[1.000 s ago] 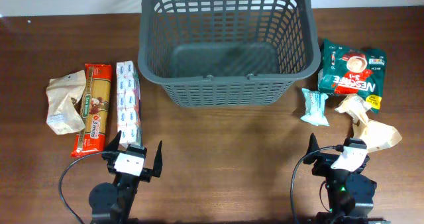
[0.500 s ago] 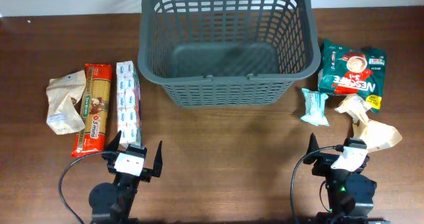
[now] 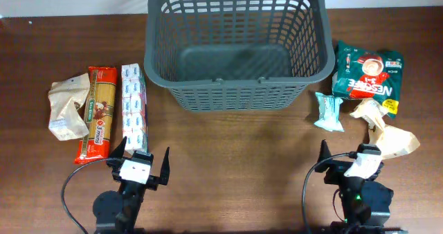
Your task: Pack container
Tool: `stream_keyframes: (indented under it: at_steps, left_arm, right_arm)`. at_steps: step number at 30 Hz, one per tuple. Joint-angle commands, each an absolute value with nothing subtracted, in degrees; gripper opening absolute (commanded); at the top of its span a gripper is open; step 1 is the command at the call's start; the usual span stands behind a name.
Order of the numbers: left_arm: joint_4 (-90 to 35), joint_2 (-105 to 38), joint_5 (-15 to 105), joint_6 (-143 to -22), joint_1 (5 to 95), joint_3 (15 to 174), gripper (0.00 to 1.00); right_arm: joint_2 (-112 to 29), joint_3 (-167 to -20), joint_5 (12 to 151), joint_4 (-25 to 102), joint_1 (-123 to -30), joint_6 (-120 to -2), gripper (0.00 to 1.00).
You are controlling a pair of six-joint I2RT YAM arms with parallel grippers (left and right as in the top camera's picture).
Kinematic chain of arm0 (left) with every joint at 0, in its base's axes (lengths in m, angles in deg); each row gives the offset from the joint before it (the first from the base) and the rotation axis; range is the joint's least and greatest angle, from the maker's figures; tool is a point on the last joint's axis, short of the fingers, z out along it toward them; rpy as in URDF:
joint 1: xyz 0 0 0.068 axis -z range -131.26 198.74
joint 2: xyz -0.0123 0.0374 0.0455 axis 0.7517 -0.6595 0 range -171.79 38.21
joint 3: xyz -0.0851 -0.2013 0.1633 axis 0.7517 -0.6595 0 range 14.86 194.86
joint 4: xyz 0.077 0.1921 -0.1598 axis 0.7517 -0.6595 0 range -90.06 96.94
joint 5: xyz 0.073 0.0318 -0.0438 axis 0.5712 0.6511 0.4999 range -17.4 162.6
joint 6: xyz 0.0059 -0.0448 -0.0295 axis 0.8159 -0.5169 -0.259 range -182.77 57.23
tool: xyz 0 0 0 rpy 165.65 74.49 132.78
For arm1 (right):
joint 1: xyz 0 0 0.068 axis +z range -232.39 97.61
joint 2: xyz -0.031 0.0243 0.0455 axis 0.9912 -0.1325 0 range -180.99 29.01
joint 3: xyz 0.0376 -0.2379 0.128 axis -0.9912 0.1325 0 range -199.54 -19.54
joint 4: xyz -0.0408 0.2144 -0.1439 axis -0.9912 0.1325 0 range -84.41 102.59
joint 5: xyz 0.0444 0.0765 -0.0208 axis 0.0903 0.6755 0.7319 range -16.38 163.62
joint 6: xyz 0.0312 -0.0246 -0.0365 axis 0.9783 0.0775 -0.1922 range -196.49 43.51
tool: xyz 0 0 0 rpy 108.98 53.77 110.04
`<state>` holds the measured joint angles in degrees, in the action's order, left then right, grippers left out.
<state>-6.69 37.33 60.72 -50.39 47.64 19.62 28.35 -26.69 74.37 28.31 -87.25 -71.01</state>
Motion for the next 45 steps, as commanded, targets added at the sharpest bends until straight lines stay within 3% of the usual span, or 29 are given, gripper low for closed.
stream_keyframes:
  at_steps: [1,8,13,17,26,31,38,45]
  left_arm:
    - [-6.4,37.9,59.9,-50.8,47.4,19.2,0.99]
    - [-6.4,37.9,59.9,-50.8,47.4,19.2,0.99]
    - [-6.4,37.9,59.9,-50.8,47.4,19.2,0.99]
    - [-6.4,37.9,59.9,-50.8,47.4,19.2,0.99]
    - [-6.4,37.9,59.9,-50.8,47.4,19.2,0.99]
    - [-6.4,37.9,59.9,-50.8,47.4,19.2,0.99]
    - [-6.4,37.9,59.9,-50.8,47.4,19.2,0.99]
    - [-6.4,37.9,59.9,-50.8,47.4,19.2,0.99]
  right_arm:
    - [28.8,-26.4,78.1,27.8,-86.8,-65.4,0.99]
    - [22.9,-33.3,75.5,29.1,-87.0,-61.5,0.99]
    - [5.4,-51.2,71.4,35.8,-88.2,-60.2,0.99]
    - [-10.1,-69.7,71.6,42.3,-91.6,-66.1,0.99]
    - [-34.0,-99.5,73.6,55.1,-100.8,-70.1,0.99]
    - [-52.0,-110.0,80.8,60.9,-105.5,-70.1,0.99]
    - [-76.3,-123.8,84.0,69.5,-104.1,-70.1,0.99]
    - [-88.5,-125.4,83.3,65.0,-101.0,-70.3,0.99]
